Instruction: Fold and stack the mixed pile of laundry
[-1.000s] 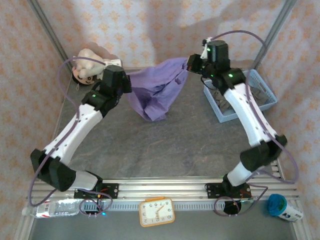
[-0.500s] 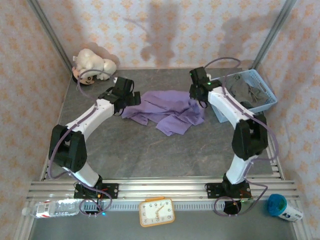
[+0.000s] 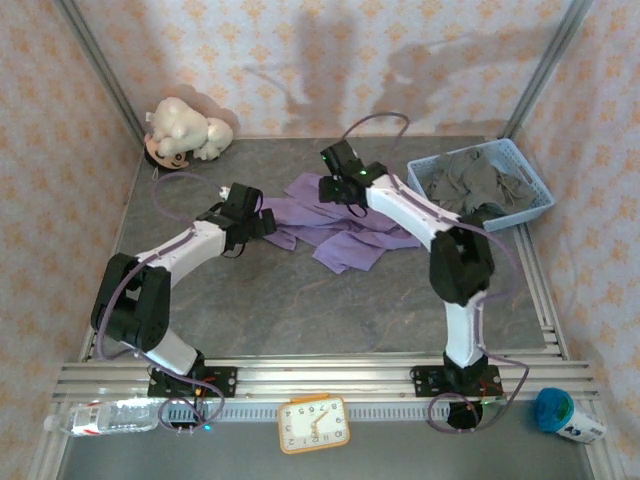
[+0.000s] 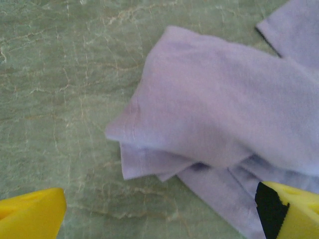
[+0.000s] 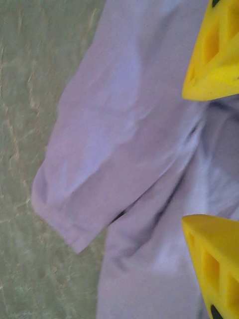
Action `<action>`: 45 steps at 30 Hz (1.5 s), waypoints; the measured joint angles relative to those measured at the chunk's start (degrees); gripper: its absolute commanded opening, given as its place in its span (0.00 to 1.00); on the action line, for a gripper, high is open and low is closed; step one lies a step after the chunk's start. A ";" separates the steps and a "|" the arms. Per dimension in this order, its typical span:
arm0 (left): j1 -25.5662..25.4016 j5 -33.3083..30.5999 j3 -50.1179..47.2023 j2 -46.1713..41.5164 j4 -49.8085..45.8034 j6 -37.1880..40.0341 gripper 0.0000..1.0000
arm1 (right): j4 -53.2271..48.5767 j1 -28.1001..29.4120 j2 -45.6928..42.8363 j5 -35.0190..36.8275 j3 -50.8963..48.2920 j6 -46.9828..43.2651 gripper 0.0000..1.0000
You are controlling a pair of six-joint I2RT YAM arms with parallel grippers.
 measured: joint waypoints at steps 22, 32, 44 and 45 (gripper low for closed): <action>2.95 5.99 2.40 10.91 6.91 -6.14 0.00 | -9.55 -1.79 27.76 3.89 26.86 6.27 0.00; 2.95 3.34 2.51 3.26 4.22 -3.74 0.00 | -4.68 -6.82 -0.13 0.31 9.35 5.99 0.00; 3.85 -1.86 12.20 -13.62 -5.33 3.82 0.00 | -1.11 -9.29 -22.49 -6.10 4.59 2.27 0.00; 3.85 -2.47 13.55 -16.13 -6.16 4.63 0.00 | -1.14 -9.29 -24.11 -6.62 4.59 1.79 0.00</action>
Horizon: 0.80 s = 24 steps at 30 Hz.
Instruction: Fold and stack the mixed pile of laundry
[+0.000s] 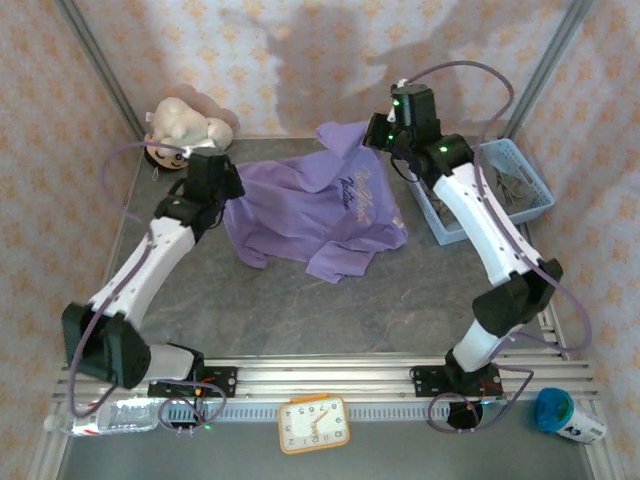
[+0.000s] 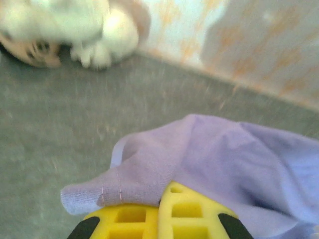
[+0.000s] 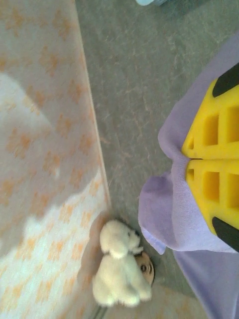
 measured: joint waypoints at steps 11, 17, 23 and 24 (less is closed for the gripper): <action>-0.02 0.35 13.07 -20.57 -5.51 4.11 0.00 | 0.13 -0.02 -23.32 -2.51 0.92 -1.84 0.00; -0.02 3.85 14.95 -23.23 -5.97 4.04 0.00 | 1.20 -0.02 -28.13 -2.73 1.64 -1.86 0.00; -0.02 -0.50 13.68 -19.32 -4.13 5.64 0.00 | 5.68 -1.09 -22.21 1.70 1.84 -3.72 0.00; -0.02 -1.60 13.49 -17.66 -3.67 6.08 0.00 | 6.47 -1.90 -19.78 1.81 2.01 -3.78 0.00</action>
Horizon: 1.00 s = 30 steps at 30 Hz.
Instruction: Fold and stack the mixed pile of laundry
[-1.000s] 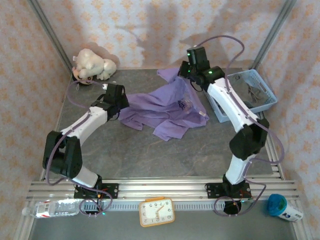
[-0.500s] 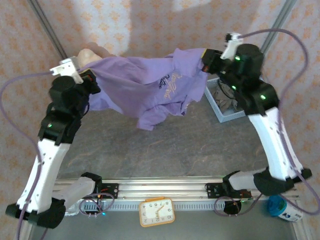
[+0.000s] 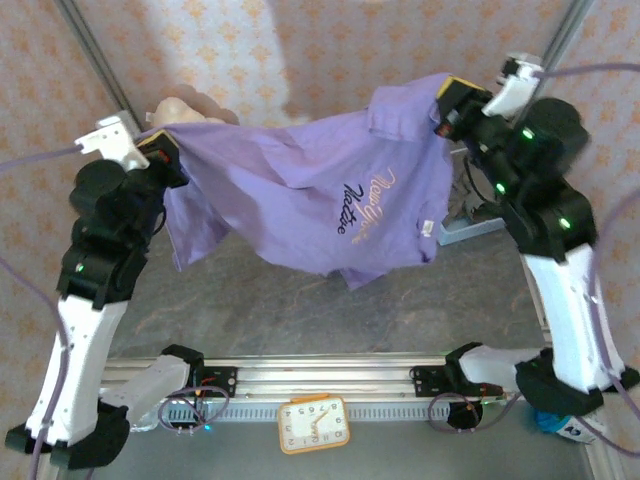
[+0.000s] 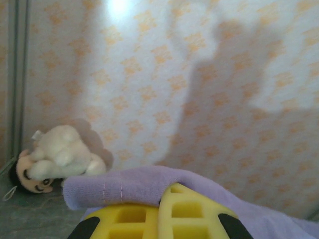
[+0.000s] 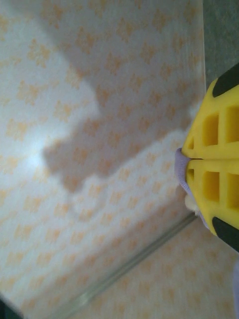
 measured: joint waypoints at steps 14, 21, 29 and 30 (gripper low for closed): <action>7.32 -9.49 14.75 54.42 -4.11 0.52 1.00 | -1.51 -11.76 62.55 -7.17 24.94 5.70 0.68; 6.82 -4.92 3.96 47.06 -3.19 -2.64 0.99 | -3.93 -11.74 54.47 -8.48 11.37 5.38 0.69; 5.46 0.81 -11.74 36.52 4.46 -6.51 0.93 | -0.72 -8.09 31.71 -7.67 -14.99 5.55 0.66; 5.35 1.31 -12.83 37.18 4.70 -6.86 0.90 | -0.31 -7.26 30.38 -7.50 -17.38 5.97 0.65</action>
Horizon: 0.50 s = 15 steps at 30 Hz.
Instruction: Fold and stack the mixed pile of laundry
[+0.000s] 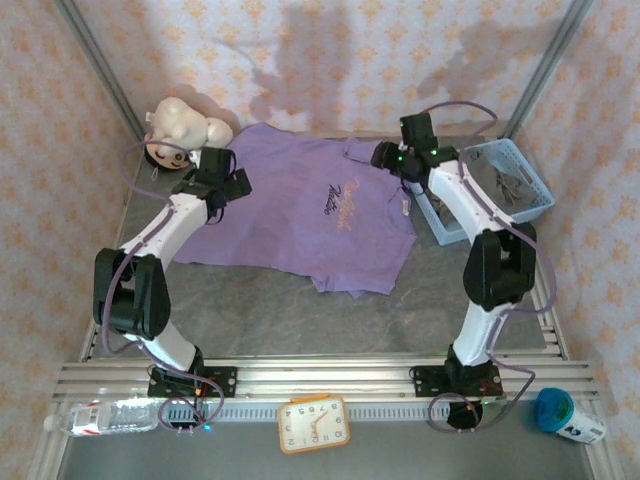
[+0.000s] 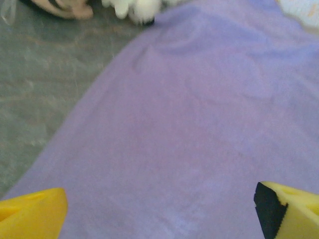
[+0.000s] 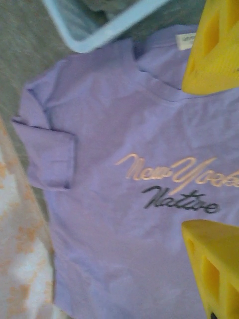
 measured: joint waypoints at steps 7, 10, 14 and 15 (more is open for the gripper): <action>0.02 3.63 -6.29 4.92 2.62 -1.95 0.74 | 2.08 3.54 3.52 0.07 -9.75 4.50 0.64; 0.02 4.87 -10.88 5.01 4.33 -3.52 0.74 | 2.64 3.41 8.79 -0.07 -9.79 5.97 0.64; -0.02 6.75 -17.46 5.01 7.58 -7.06 0.74 | 1.07 3.17 15.34 0.85 -6.21 6.82 0.65; -0.13 6.56 -18.45 4.66 8.92 -7.61 0.74 | 0.92 3.06 15.87 0.79 -4.55 7.04 0.65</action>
